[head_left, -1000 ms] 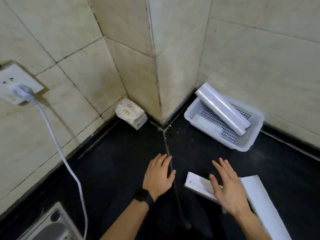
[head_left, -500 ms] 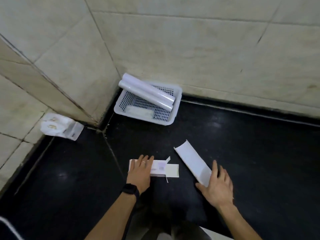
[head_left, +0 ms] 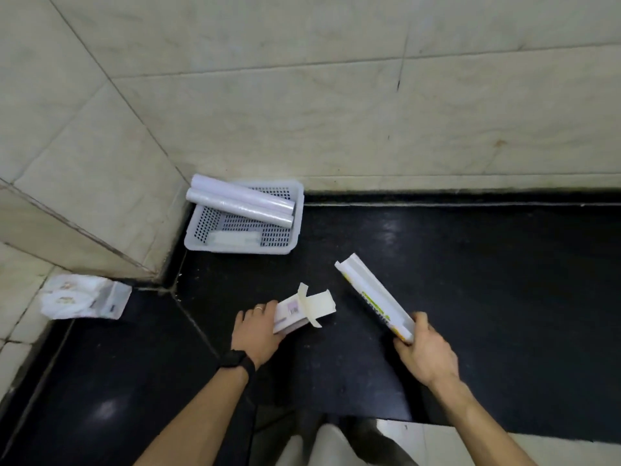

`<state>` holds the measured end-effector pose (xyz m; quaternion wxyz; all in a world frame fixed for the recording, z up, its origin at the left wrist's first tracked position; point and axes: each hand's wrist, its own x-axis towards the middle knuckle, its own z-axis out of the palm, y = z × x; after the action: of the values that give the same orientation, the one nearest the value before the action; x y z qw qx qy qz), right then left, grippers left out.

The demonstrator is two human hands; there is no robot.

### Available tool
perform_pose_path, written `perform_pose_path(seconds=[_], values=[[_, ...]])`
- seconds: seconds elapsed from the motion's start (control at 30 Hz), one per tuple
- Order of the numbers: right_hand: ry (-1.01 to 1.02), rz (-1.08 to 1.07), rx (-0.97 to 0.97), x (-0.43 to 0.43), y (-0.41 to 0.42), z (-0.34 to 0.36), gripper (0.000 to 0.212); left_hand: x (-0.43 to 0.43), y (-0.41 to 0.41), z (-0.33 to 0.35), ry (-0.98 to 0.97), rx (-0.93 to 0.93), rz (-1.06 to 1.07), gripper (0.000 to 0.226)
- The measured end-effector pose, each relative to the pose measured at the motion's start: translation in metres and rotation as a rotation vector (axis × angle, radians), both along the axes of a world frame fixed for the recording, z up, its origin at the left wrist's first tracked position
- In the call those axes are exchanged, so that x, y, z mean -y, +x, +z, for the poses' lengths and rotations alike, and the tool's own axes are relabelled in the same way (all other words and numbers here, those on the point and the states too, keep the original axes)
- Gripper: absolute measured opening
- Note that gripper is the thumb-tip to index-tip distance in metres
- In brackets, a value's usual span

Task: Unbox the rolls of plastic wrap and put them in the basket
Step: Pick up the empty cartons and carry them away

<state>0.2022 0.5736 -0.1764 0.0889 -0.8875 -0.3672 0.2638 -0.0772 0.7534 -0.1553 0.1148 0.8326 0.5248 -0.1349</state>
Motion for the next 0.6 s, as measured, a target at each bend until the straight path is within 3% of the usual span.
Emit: perform_pose_path(seconds=[0.3,0.43,0.6], values=[[0.203,-0.645,0.008,0.149,0.015,0.024,0.059,0.016,0.154,0.034,0.035,0.301,-0.458,0.053],[0.233,-0.951,0.034,0.247,0.003,0.032,0.048,0.09,0.242,0.045,0.015,0.362,-0.744,0.05],[0.219,-1.291,0.074,0.372,-0.018,0.036,0.053,0.224,0.334,0.063,-0.049,0.433,-1.111,0.051]])
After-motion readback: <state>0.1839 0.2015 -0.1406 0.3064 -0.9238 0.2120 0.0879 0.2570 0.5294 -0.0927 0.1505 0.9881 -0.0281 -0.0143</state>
